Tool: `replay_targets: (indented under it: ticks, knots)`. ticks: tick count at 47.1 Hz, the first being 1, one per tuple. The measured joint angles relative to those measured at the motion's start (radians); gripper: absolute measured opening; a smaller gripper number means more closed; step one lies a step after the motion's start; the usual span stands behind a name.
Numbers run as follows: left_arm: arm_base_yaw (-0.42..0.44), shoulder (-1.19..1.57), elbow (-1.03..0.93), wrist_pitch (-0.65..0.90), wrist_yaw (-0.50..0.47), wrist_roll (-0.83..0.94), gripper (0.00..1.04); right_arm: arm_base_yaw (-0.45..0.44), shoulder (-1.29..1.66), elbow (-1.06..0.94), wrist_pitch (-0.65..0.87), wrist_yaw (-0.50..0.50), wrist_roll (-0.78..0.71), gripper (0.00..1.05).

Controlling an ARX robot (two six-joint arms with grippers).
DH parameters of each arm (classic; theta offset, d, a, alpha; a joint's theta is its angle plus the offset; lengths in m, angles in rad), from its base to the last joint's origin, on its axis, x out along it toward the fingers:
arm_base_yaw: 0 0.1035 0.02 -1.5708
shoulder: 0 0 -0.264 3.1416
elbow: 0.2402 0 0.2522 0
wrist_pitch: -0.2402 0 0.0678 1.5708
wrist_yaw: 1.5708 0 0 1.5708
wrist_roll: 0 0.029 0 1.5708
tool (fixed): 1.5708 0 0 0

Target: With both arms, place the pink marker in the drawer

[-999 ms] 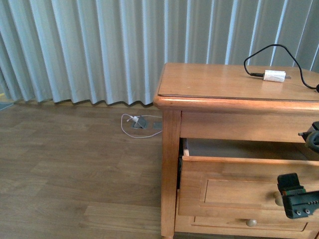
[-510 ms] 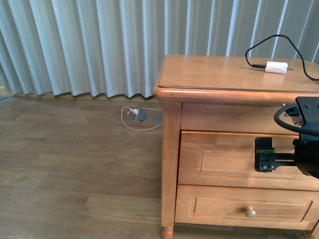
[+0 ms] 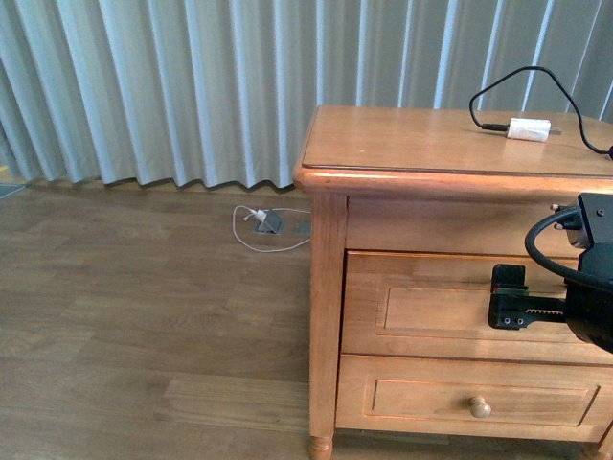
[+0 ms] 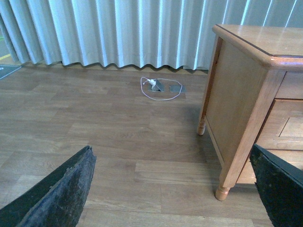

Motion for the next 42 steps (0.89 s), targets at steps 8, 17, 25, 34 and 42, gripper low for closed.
replay_targets:
  ticks: [8, 17, 25, 34, 42]
  knots:
    - [0.0, 0.0, 0.0, 0.0, 0.0, 0.0, 0.99, -0.001, 0.0, 0.0, -0.004, -0.003, -0.002, 0.96]
    - [0.0, 0.0, 0.0, 0.0, 0.0, 0.0, 0.99, -0.006, -0.023, -0.009, -0.045, -0.014, -0.018, 0.96]
    - [0.0, 0.0, 0.0, 0.0, 0.0, 0.0, 0.99, -0.027, -0.169, -0.114, -0.094, -0.08, -0.055, 0.96]
    - [0.0, 0.0, 0.0, 0.0, 0.0, 0.0, 0.99, -0.056, -0.388, -0.246, -0.215, -0.174, -0.081, 0.96]
    - [0.0, 0.0, 0.0, 0.0, 0.0, 0.0, 0.99, -0.086, -0.627, -0.337, -0.363, -0.25, -0.089, 0.96]
